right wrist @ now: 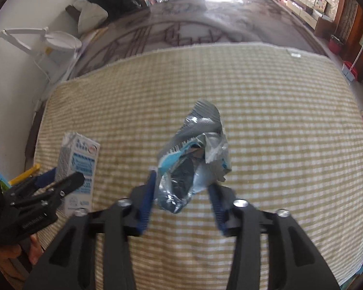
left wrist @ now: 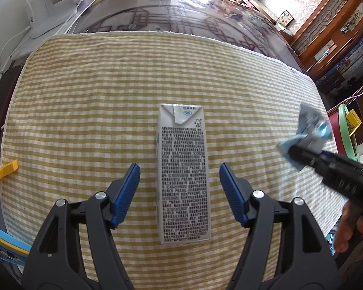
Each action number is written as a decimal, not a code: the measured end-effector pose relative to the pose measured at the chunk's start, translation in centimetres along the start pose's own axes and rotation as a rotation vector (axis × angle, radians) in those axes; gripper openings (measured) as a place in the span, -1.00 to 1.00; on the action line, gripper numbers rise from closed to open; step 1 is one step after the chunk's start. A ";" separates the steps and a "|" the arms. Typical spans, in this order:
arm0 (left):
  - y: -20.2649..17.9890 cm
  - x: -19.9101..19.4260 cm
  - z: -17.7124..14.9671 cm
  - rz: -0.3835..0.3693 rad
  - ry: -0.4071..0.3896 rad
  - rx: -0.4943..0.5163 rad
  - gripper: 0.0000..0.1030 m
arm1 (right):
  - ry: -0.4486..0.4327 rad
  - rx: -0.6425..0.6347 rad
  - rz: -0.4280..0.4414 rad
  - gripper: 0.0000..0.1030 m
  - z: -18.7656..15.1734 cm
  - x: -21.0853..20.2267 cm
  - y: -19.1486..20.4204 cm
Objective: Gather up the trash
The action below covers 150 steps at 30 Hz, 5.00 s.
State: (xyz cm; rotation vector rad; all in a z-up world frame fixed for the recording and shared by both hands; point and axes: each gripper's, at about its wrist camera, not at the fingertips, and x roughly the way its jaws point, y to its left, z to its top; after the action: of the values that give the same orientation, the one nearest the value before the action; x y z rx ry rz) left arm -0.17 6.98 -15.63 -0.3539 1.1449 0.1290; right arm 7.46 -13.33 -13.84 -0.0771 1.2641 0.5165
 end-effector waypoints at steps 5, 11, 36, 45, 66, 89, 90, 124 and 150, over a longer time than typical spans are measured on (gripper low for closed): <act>0.1 0.0 -0.4 -0.002 0.001 -0.011 0.26 | -0.008 0.035 -0.022 0.35 -0.6 0.4 -0.1; 0.0 0.5 0.4 0.014 -0.005 -0.016 0.21 | -0.026 0.109 -0.043 0.40 0.1 1.4 -0.8; -1.8 -5.0 2.2 -0.047 -0.146 -0.018 -0.31 | -0.204 -0.018 -0.010 -0.54 -0.5 -5.6 0.9; -2.7 -5.2 2.2 -0.057 -0.151 0.005 -0.31 | -0.245 -0.013 -0.015 -0.54 -0.8 -7.2 0.7; -3.1 -5.7 1.4 -0.053 -0.156 -0.002 -0.31 | -0.256 -0.013 -0.013 -0.52 -1.6 -8.5 0.8; -15.8 -3.8 0.6 -0.055 -0.140 0.066 -0.31 | -0.275 0.046 -0.019 -0.51 -4.2 -12.0 -11.1; -16.3 -3.7 0.6 -0.057 -0.140 0.068 -0.31 | -0.280 0.046 -0.019 -0.51 -4.2 -12.3 -11.8; -49.3 4.4 4.7 -0.341 -0.058 0.477 0.43 | -0.455 0.365 -0.319 0.23 -5.7 -21.4 -39.4; -26.3 -14.9 6.1 -0.239 -0.640 0.341 0.89 | -0.926 0.384 -0.499 0.86 -8.4 -29.9 -16.3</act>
State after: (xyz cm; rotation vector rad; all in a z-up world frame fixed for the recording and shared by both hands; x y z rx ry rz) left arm 6.31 -14.40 5.56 -0.1238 0.4711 -0.1565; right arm 0.59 -40.37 7.45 0.1563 0.3818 -0.1449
